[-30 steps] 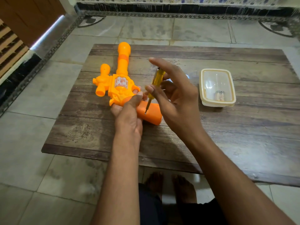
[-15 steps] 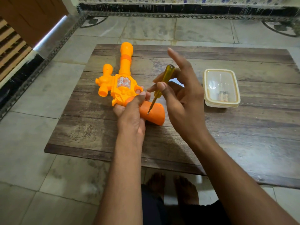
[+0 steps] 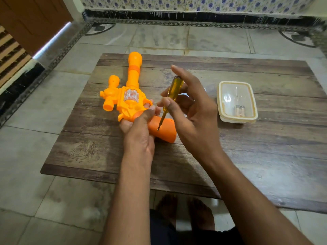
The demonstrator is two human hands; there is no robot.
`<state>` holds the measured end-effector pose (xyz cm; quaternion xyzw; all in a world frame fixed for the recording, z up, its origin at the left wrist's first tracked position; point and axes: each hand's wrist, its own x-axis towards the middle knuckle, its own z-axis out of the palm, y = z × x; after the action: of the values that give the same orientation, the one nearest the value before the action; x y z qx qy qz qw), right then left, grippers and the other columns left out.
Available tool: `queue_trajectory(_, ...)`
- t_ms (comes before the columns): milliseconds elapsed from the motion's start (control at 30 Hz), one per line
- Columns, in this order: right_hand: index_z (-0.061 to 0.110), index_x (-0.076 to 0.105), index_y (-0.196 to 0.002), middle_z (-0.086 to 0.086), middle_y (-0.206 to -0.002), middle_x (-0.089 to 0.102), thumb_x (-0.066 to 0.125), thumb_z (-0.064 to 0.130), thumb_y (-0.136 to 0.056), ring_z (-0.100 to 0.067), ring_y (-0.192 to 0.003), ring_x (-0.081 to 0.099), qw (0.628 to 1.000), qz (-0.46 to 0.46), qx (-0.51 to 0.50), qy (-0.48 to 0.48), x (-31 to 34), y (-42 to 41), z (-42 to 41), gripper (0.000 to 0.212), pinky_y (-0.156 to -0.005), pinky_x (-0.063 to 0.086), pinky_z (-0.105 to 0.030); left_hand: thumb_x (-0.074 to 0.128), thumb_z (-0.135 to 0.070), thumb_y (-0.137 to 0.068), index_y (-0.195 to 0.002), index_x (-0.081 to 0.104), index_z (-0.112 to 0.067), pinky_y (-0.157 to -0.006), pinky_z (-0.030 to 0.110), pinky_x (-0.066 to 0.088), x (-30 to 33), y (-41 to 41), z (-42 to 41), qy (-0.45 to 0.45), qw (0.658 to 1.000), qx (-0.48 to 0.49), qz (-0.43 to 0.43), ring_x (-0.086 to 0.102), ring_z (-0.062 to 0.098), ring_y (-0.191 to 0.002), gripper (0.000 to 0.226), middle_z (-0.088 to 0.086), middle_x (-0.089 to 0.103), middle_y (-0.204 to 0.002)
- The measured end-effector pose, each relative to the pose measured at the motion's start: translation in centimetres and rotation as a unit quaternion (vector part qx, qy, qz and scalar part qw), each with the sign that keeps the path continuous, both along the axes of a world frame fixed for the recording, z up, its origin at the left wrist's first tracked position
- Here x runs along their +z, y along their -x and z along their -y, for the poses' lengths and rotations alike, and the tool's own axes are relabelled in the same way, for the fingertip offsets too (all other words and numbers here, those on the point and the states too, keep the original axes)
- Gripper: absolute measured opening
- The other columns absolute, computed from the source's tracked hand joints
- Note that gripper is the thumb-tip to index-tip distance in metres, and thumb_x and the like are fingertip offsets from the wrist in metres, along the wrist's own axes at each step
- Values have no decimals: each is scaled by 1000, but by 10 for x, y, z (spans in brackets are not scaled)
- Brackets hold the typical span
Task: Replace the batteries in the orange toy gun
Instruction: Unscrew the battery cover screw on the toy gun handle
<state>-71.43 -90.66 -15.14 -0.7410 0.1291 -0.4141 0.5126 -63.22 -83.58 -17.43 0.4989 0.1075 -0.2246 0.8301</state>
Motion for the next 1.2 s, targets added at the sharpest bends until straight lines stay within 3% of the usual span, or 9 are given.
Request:
queue_trajectory(67, 12, 56, -142, 5, -111, 62, 75, 4, -91, -24, -89, 67, 1000, -10, -7, 24, 2, 1, -1, 55, -78, 60, -42, 66, 19, -85, -100, 65, -15, -99, 59, 56, 0, 0, 0, 8, 1000, 2, 0, 75, 18, -73, 37, 3, 78, -83)
queue_trajectory(167, 12, 55, -145, 13, -109, 57, 70, -1, -90, -26, -88, 66, 1000, -9, 1, 20, -1, -2, 1, 59, -78, 60, -44, 66, 19, -85, -133, 58, -2, -92, 52, 61, -2, -1, 0, 7, 1000, 1, 6, 77, 17, -74, 53, 18, 75, -109)
queue_trajectory(233, 9, 49, -149, 13, -108, 58, 62, -4, -91, -28, -94, 68, 1000, -2, 13, 4, -4, -3, 1, 61, -83, 59, -50, 67, 17, -85, -137, 55, 2, -93, 54, 60, -4, 0, 0, 3, 1000, 4, 7, 76, 22, -79, 55, 26, 71, -121)
queue_trajectory(400, 11, 51, -148, 0, -115, 66, 69, 2, -93, -19, -101, 68, 1000, -14, 4, 15, -1, 0, -1, 58, -83, 60, -44, 67, 18, -85, -111, 66, -8, -99, 61, 55, -3, 0, -1, 4, 1000, -2, 9, 75, 23, -80, 37, 14, 76, -99)
queue_trajectory(567, 12, 51, -148, 11, -111, 58, 67, -2, -90, -24, -90, 65, 1000, -13, 13, 24, -2, -1, 0, 62, -79, 59, -45, 64, 20, -85, -111, 64, -12, -99, 58, 56, -2, 2, 1, 3, 1000, 2, 10, 73, 29, -95, 41, 13, 74, -102)
queue_trajectory(700, 10, 46, -152, 4, -118, 62, 60, -4, -92, -26, -97, 68, 999, -8, 29, 10, -2, 0, -1, 63, -86, 58, -49, 65, 17, -85, -107, 65, -13, -83, 48, 63, -4, 1, 0, -7, 1000, -13, 23, 75, 20, -77, 37, 12, 75, -101)
queue_trajectory(833, 13, 55, -145, 3, -111, 61, 75, 7, -92, -22, -89, 65, 999, -14, -13, 45, 0, 2, -1, 57, -77, 60, -36, 67, 19, -84, -96, 66, -17, -98, 59, 57, -4, 1, 1, 2, 1000, -6, 29, 75, 21, -78, 37, 4, 78, -84)
queue_trajectory(1067, 10, 46, -153, 0, -111, 65, 58, -4, -94, -21, -103, 69, 1000, -5, 7, -12, -4, 0, 1, 62, -87, 60, -47, 70, 15, -85, -93, 68, -15, -96, 67, 55, -5, 1, 1, -14, 999, -6, 33, 75, 41, -98, 31, 22, 76, -107)
queue_trajectory(1200, 13, 53, -147, 6, -113, 63, 72, 7, -93, -21, -98, 66, 999, -6, -12, 32, -2, 1, -2, 58, -83, 59, -41, 68, 18, -84, -96, 66, -18, -91, 55, 61, -4, 1, -1, -1, 1000, -5, 26, 77, 21, -76, 37, 7, 77, -89)
